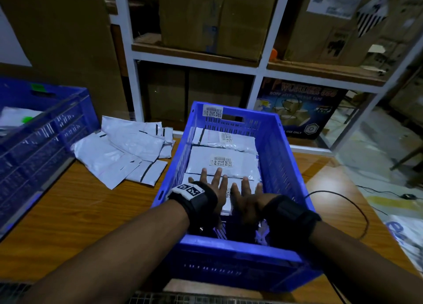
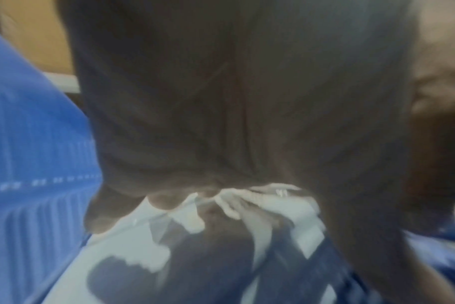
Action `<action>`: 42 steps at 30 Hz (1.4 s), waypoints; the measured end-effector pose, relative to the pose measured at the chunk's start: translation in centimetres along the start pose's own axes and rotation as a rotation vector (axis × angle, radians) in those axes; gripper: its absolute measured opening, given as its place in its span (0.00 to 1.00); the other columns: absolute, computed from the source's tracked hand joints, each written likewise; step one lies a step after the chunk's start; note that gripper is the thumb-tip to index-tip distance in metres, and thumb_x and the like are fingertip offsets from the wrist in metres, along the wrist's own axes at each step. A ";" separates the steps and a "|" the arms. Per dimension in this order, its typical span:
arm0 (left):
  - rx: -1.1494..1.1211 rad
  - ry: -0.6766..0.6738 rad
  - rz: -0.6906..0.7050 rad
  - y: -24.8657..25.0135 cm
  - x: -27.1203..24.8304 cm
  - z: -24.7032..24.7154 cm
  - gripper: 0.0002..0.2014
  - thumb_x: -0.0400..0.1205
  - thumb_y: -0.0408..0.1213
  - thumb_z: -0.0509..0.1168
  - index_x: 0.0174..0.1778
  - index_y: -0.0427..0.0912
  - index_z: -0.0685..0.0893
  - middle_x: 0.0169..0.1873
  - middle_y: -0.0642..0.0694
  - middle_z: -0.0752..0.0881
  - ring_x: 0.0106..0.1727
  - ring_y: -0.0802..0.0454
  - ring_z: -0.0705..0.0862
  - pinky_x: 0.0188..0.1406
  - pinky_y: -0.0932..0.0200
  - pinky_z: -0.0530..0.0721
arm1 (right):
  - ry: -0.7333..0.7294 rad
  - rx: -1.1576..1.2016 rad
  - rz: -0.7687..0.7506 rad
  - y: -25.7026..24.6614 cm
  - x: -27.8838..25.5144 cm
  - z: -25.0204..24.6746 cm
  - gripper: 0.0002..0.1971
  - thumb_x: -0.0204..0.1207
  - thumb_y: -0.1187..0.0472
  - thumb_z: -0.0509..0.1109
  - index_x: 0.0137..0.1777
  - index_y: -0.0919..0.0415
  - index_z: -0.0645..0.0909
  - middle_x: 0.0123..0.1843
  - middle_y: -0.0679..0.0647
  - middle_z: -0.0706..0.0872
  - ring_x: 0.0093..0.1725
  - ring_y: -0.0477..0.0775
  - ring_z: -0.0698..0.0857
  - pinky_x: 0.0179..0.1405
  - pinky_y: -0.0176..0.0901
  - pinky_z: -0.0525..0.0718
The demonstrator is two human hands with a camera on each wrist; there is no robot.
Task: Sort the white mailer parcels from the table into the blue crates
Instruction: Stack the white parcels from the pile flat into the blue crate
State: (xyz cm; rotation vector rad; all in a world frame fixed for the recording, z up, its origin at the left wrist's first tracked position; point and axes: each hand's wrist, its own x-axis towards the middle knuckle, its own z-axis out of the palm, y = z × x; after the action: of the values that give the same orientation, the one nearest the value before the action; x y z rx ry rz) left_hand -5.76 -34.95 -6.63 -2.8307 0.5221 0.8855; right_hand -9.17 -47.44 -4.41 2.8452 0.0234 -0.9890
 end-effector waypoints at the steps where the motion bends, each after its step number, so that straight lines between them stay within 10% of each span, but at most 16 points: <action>1: 0.005 0.004 0.006 -0.1 -0.3 -0.5 0.58 0.80 0.52 0.71 0.85 0.42 0.29 0.82 0.41 0.23 0.82 0.25 0.29 0.75 0.15 0.45 | 0.008 0.002 -0.021 0.2 0.6 -0.3 0.35 0.87 0.48 0.47 0.86 0.60 0.35 0.86 0.68 0.33 0.82 0.82 0.38 0.80 0.76 0.46; 9: -0.092 0.100 -0.096 -0.2 1.1 -4.6 0.45 0.87 0.44 0.63 0.87 0.41 0.36 0.86 0.41 0.32 0.85 0.30 0.34 0.79 0.22 0.44 | 0.275 0.078 -0.115 1.5 3.8 -5.4 0.30 0.82 0.50 0.61 0.79 0.63 0.60 0.81 0.65 0.59 0.82 0.69 0.56 0.74 0.70 0.67; 18: -0.148 0.153 0.011 -2.9 6.7 -2.2 0.67 0.67 0.76 0.68 0.86 0.50 0.30 0.84 0.46 0.25 0.82 0.30 0.26 0.78 0.22 0.39 | 0.177 0.222 -0.094 1.3 8.5 -3.8 0.38 0.82 0.32 0.49 0.86 0.40 0.36 0.87 0.45 0.31 0.86 0.66 0.35 0.76 0.81 0.48; 42: -0.143 0.075 -0.036 -3.6 7.5 -2.1 0.68 0.64 0.80 0.66 0.84 0.54 0.28 0.82 0.46 0.22 0.80 0.26 0.23 0.76 0.19 0.36 | 0.140 0.211 -0.095 0.9 10.3 -3.1 0.37 0.82 0.30 0.44 0.84 0.39 0.31 0.85 0.44 0.25 0.84 0.65 0.28 0.75 0.84 0.45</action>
State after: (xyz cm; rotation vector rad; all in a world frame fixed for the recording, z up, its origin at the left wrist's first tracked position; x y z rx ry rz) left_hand 2.42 -34.24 -9.12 -3.0022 0.4320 0.8449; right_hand 0.89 -48.24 -8.27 3.1291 0.0727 -0.8542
